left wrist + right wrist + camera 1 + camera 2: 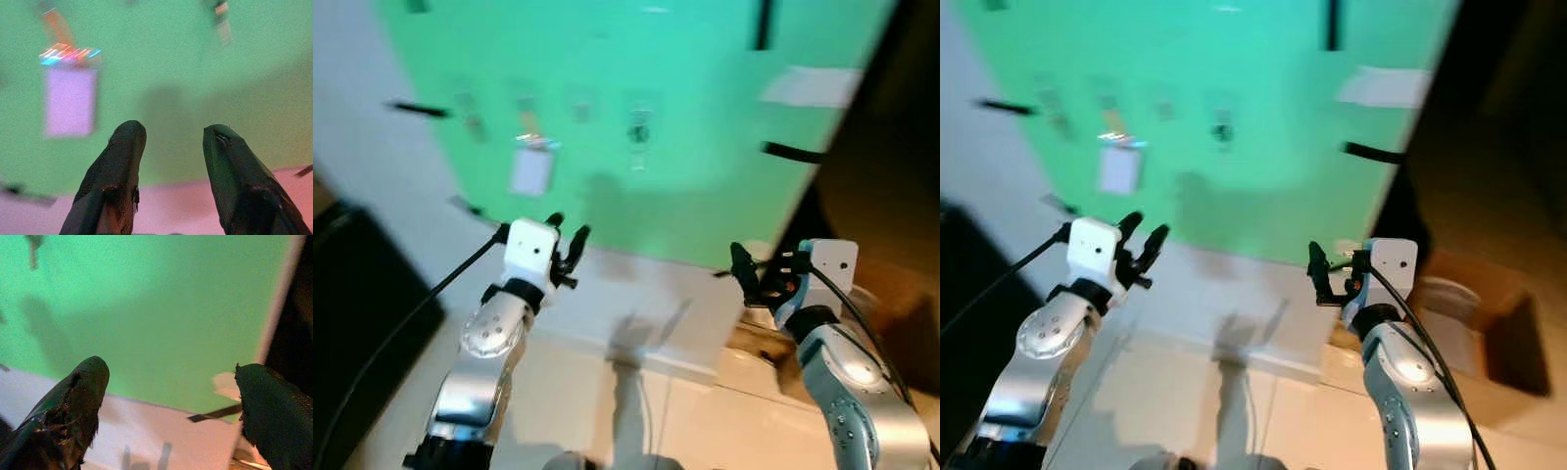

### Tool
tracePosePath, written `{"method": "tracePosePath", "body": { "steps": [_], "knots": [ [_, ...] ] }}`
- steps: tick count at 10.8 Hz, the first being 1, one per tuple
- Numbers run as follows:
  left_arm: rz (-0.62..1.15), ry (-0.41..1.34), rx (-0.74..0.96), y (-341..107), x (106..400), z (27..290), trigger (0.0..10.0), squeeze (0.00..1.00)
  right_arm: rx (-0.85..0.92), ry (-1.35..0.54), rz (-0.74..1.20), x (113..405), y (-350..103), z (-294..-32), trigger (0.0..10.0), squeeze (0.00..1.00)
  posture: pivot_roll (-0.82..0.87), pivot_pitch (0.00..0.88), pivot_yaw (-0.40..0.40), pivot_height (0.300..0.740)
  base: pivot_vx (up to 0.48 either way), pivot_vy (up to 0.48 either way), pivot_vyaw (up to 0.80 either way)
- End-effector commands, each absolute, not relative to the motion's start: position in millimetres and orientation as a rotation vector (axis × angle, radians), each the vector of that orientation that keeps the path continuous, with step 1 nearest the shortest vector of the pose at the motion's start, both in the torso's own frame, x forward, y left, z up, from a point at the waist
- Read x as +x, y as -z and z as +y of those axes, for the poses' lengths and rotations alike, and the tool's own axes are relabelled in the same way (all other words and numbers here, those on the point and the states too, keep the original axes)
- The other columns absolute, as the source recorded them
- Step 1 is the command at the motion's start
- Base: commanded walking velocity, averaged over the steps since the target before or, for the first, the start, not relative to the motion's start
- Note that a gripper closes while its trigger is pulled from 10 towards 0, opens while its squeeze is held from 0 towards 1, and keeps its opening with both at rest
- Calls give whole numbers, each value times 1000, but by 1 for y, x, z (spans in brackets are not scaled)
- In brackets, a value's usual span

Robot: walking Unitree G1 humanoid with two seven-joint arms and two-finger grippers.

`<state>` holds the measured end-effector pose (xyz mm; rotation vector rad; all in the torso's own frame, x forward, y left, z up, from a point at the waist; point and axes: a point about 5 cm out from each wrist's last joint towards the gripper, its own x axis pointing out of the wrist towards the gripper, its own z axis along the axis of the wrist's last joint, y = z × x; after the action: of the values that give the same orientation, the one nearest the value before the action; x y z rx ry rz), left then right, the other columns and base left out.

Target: Hang keys on a hook

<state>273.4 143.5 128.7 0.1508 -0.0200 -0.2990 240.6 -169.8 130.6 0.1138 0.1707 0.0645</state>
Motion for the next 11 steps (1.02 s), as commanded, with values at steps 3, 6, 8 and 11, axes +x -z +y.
{"method": "tracePosePath", "body": {
  "steps": [3, 6, 8, 11],
  "knots": [
    [-12, 282, 175, -133, 268, 141, 10000, 0, 101, -42, 210, 239, -124, -172, 10000, 0, -69, 0, 56, 740, 0, 0, 800],
    [-6, 266, 194, -132, 264, 143, 10000, 0, 109, -113, 250, 236, -119, -164, 10000, 0, -69, 0, 55, 740, 0, 0, 744],
    [-2, 252, 189, -133, 263, 145, 10000, 0, 124, -182, 258, 235, -118, -158, 10000, 0, -63, 0, 47, 740, 0, 0, 491],
    [-2, 245, 183, -133, 259, 146, 10000, 0, 91, -250, 245, 235, -121, -153, 10000, 0, -55, 0, 36, 740, 0, 0, 610]
  ]
}}
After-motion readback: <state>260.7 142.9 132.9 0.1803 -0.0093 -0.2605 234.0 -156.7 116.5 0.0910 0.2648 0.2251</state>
